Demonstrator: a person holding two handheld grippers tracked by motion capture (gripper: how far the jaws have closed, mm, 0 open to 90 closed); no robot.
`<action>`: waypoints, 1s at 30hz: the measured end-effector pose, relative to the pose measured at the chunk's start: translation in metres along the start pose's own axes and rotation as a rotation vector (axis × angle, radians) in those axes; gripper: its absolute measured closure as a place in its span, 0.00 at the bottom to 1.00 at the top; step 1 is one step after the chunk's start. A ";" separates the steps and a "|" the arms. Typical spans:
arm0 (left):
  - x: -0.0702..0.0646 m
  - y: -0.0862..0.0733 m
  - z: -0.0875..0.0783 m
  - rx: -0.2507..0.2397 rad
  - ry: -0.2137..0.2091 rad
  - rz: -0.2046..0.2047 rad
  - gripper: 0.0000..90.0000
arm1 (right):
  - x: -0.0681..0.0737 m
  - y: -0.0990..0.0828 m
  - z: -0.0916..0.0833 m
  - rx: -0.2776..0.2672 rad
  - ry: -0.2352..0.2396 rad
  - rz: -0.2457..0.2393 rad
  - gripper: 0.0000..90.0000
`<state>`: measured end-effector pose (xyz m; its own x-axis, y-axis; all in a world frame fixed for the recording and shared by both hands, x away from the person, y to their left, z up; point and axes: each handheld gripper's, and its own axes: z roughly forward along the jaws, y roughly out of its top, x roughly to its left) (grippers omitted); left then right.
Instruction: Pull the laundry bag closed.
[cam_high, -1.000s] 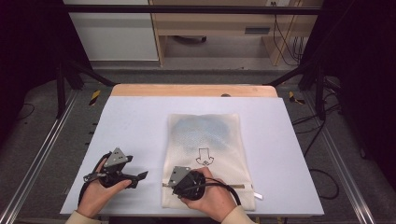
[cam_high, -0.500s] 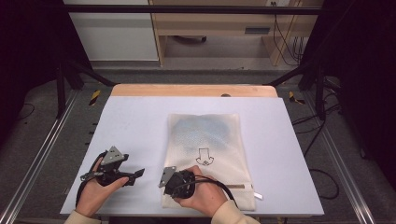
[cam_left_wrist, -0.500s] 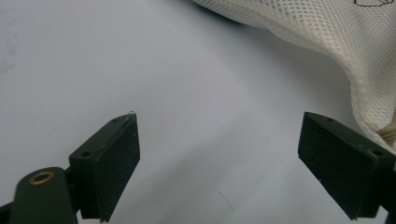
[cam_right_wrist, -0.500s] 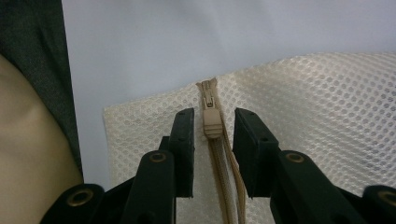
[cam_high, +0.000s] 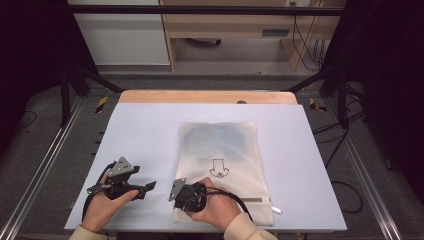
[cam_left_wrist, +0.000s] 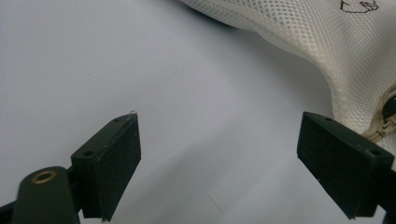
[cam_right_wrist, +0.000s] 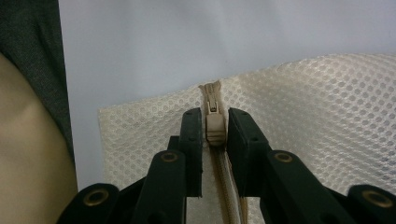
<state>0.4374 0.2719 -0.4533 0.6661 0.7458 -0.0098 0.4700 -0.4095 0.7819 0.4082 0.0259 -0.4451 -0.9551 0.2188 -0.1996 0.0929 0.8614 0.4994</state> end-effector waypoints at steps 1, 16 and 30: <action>0.000 0.000 0.000 -0.001 -0.004 -0.001 0.15 | 0.000 0.000 0.000 0.001 -0.001 0.001 0.85; -0.003 0.001 0.000 -0.001 -0.040 -0.003 0.20 | -0.003 0.003 -0.014 -0.012 0.024 -0.025 0.91; -0.030 0.018 0.006 -0.047 -0.213 0.032 0.42 | 0.001 0.007 -0.036 -0.020 0.006 -0.049 0.91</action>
<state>0.4295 0.2395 -0.4431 0.7901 0.6026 -0.1121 0.4224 -0.4027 0.8120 0.3980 0.0155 -0.4118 -0.9600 0.1737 -0.2194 0.0403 0.8617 0.5057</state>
